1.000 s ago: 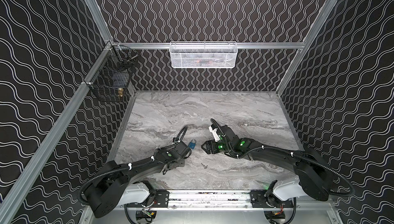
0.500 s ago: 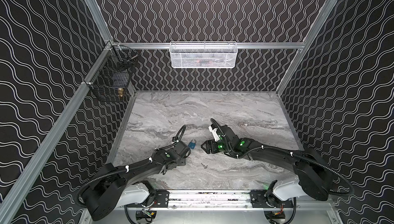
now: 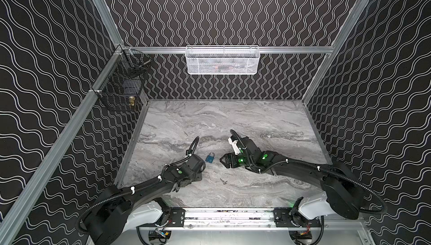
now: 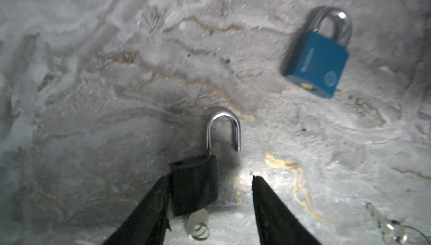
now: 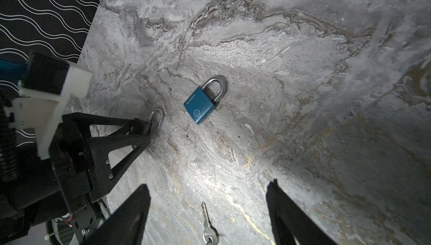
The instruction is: Unlock with the key
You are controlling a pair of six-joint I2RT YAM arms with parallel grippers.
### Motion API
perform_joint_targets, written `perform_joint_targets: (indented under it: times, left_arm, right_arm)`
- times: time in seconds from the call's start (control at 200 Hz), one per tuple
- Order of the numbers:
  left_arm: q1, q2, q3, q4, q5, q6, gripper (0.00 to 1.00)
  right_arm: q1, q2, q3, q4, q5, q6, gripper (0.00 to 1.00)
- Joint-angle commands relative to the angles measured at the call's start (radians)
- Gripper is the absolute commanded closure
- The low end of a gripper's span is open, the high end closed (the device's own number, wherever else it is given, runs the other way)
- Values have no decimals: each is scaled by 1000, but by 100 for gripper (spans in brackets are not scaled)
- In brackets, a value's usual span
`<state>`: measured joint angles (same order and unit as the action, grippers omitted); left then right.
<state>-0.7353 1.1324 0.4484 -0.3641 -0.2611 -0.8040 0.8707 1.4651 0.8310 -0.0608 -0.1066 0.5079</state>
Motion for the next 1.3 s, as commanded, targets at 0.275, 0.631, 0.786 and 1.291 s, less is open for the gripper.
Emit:
perform_joint_targets:
  times: [0.275, 0.631, 0.786, 1.291]
  left_arm:
    - [45, -3, -25, 10, 19, -23, 57]
    - [64, -23, -38, 6, 24, -18, 51]
    - [68, -31, -6, 21, 29, 12, 40]
    - [77, -75, 107, 144, 150, 36, 37]
  right_arm:
    - [2, -10, -6, 26, 8, 4, 20]
    - [2, -5, -6, 29, 7, 4, 20]
    - [2, -4, 1, 31, 8, 5, 20]
    - [3, -31, 17, -120, 68, 16, 21]
